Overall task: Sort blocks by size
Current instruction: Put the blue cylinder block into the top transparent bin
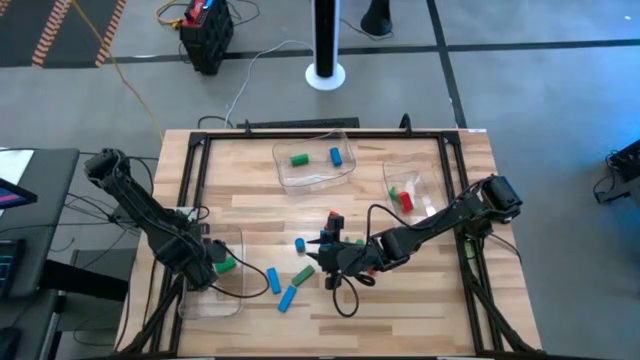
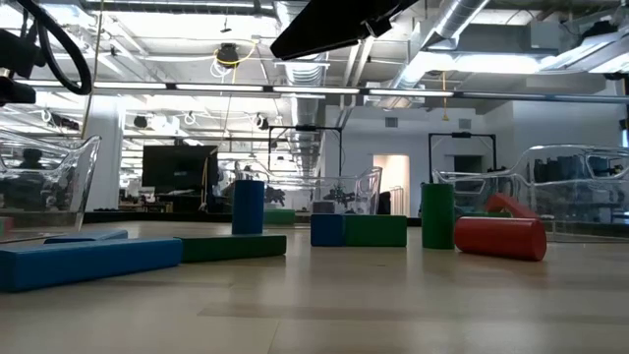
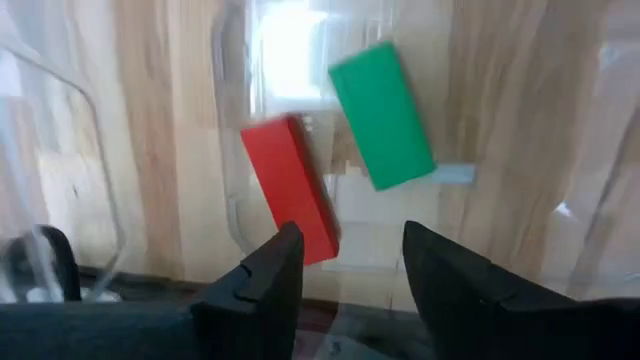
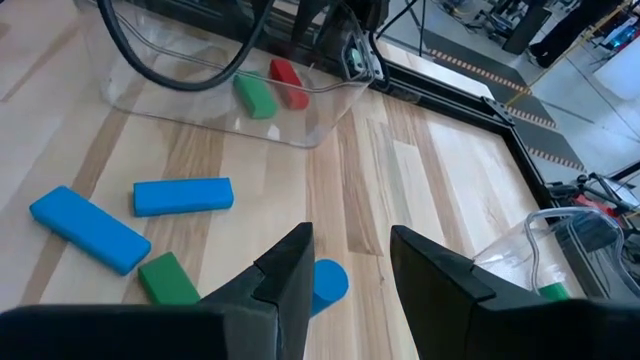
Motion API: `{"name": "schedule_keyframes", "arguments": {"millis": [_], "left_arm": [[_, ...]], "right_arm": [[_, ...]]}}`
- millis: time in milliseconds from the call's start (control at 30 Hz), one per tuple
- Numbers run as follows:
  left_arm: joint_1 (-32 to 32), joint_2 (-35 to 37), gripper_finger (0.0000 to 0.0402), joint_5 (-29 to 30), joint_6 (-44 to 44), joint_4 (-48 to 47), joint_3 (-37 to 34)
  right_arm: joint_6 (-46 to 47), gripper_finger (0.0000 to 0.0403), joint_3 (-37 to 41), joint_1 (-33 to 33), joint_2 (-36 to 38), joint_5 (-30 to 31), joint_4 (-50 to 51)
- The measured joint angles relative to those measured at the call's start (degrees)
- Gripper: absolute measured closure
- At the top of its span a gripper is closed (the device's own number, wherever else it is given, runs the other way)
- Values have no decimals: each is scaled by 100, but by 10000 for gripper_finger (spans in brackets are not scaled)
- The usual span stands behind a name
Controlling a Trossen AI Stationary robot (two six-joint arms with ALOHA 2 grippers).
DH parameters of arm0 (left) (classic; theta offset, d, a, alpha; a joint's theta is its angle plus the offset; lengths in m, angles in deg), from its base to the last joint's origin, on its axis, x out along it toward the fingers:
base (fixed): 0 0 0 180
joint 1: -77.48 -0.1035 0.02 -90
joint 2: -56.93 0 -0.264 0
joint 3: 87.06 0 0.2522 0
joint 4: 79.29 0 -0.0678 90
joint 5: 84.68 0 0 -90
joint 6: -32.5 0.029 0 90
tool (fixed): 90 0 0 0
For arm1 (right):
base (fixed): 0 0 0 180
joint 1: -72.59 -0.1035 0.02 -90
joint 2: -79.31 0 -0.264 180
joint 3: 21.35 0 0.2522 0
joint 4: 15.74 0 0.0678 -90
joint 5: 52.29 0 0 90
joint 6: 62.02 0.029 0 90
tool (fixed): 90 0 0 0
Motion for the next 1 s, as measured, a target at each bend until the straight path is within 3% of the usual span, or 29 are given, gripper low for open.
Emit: {"name": "schedule_keyframes", "arguments": {"millis": [367, 600, 800, 1000], "left_arm": [[0, 4, 234, 1221, 538, -117, 1069], [0, 4, 234, 2235, 1576, 463, 1644], [-54, -29, 234, 2402, 3132, 1846, 1636], [-354, -63, 234, 2429, 3881, 2409, 1629]], "right_arm": [[2, 237, 0, 2, 0, 0, 7], [71, 237, 0, 0, -1, 0, 228], [125, 237, 0, -77, -2, 2, 513], [256, 237, 0, -191, -2, 17, 884]]}}
